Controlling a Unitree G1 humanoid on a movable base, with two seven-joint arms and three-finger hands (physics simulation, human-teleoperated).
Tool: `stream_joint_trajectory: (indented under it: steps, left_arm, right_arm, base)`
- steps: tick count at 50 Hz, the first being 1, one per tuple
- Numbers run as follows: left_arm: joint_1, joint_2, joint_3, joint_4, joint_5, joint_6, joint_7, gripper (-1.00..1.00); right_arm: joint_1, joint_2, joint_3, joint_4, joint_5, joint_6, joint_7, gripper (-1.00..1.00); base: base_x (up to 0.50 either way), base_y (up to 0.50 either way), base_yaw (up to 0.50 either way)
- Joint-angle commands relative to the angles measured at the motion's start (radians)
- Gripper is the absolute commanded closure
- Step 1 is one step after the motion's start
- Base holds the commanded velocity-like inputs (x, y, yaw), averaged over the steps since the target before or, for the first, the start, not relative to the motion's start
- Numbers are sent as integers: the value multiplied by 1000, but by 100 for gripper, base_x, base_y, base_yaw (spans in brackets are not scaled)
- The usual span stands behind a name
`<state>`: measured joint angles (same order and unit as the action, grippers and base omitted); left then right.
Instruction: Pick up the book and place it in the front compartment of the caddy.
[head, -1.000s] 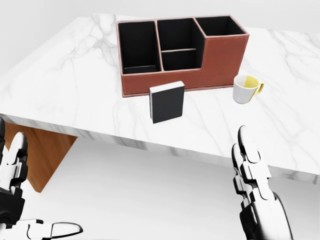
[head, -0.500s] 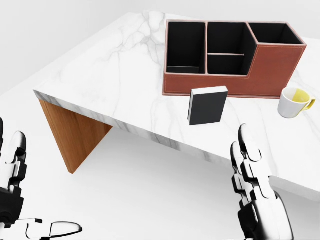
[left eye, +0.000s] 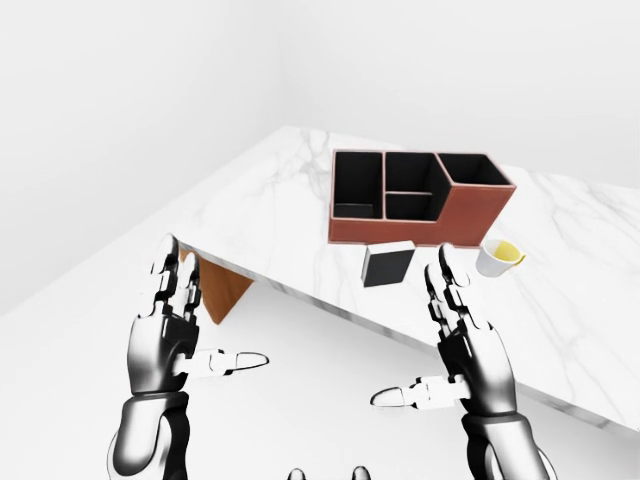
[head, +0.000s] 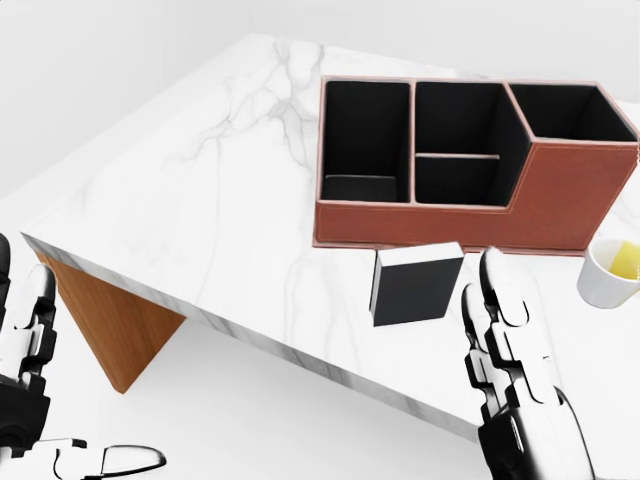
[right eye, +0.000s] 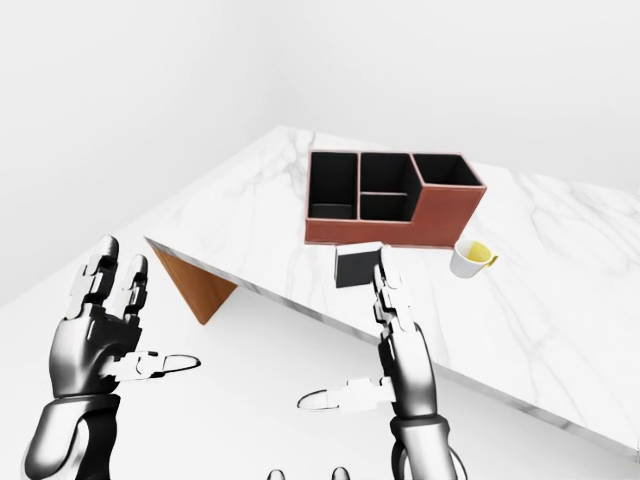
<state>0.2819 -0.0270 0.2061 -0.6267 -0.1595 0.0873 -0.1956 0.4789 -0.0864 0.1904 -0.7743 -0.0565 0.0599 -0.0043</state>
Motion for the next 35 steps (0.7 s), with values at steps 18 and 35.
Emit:
stream_joint_trajectory:
  steps: [18,35]
  left_arm:
    - [-17,-4,0,42,3,0,10,-100]
    - [-19,-4,0,41,2,0,10,-100]
  right_arm:
    - [-17,4,-13,43,19,-19,1,-100]
    - [-29,17,-30,56,28,-15,9,-100]
  base:
    - [45,22,0]
    - [45,23,0]
